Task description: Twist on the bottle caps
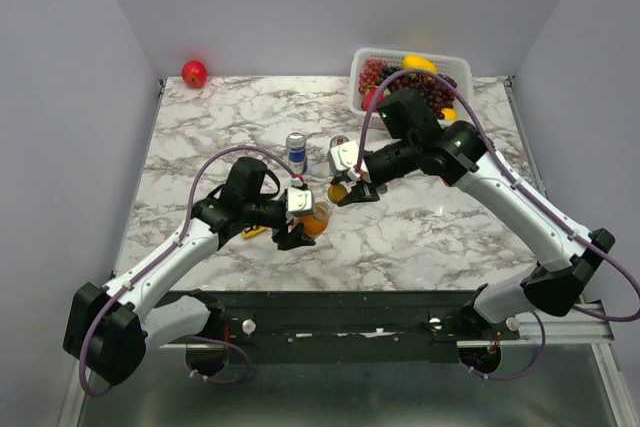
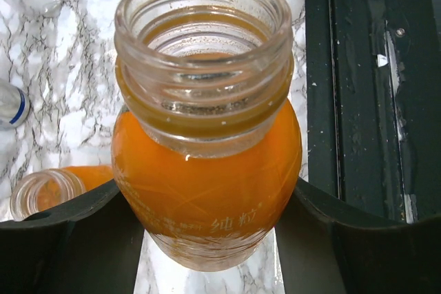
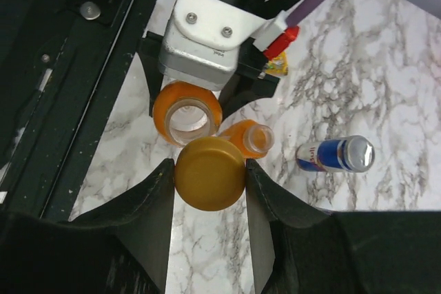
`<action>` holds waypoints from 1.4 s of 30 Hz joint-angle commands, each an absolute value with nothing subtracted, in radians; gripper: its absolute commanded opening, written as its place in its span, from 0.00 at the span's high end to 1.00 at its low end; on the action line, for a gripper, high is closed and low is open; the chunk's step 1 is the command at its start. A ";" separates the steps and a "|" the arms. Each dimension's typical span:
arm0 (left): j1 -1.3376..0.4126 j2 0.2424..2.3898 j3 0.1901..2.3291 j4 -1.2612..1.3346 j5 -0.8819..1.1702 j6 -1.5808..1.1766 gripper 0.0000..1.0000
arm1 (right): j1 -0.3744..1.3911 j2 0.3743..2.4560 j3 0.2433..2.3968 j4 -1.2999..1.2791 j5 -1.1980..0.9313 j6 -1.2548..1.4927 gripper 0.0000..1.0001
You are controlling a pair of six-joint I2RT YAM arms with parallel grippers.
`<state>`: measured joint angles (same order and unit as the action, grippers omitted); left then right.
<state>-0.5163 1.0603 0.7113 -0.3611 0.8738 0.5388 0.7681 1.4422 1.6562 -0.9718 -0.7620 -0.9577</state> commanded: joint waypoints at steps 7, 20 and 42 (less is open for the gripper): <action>-0.575 1.078 0.785 -0.345 0.904 0.546 1.00 | 0.864 1.512 1.643 -1.051 -0.753 -1.062 0.56; -0.575 1.063 0.792 -0.348 0.900 0.563 1.00 | 0.887 1.555 1.655 -1.017 -0.629 -1.046 0.56; -0.575 1.031 0.770 -0.185 0.836 0.490 1.00 | 0.887 1.654 1.707 -1.051 -0.611 -0.991 0.55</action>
